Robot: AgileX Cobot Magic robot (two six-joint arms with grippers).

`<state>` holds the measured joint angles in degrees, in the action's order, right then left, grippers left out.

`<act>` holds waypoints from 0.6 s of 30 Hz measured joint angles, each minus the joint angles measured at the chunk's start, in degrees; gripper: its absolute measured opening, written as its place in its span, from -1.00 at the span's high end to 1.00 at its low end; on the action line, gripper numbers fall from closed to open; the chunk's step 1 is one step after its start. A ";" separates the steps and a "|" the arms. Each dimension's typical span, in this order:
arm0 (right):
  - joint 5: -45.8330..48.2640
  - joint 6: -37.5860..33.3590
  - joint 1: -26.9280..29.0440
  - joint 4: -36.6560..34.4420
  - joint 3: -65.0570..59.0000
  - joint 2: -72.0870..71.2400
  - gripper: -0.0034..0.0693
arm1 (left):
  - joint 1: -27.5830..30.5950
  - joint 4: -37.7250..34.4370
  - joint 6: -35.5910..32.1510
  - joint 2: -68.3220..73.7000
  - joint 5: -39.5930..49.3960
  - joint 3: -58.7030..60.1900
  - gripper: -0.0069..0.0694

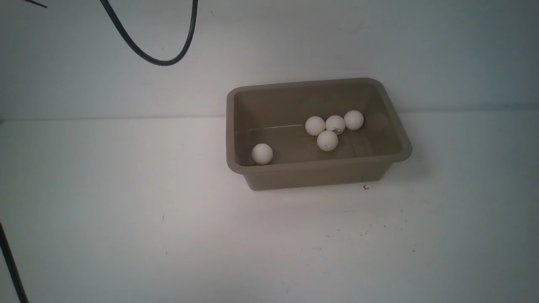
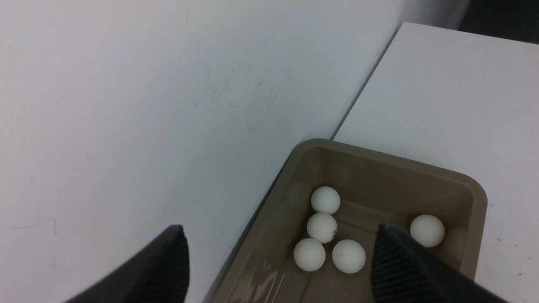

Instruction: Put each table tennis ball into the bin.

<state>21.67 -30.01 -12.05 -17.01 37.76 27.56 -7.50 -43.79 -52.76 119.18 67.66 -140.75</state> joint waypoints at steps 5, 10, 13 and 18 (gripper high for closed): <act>-5.96 0.42 0.00 -2.49 -8.25 -7.63 -0.71 | 0.00 -0.88 0.05 0.00 0.00 0.00 -0.54; -6.91 0.59 0.00 -4.23 -13.02 -12.52 -0.71 | 0.00 -1.62 0.05 0.00 0.00 0.00 -0.54; -6.39 0.59 0.00 -4.68 -14.38 -12.77 -0.71 | 0.00 -2.35 0.05 0.00 0.11 0.00 -0.54; -4.49 0.59 0.00 -4.97 -16.57 -12.77 -0.71 | 0.00 -2.52 0.05 0.00 0.69 0.00 -0.54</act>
<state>17.18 -29.42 -12.05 -21.98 21.20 14.79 -7.50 -46.31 -52.71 119.18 68.34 -140.75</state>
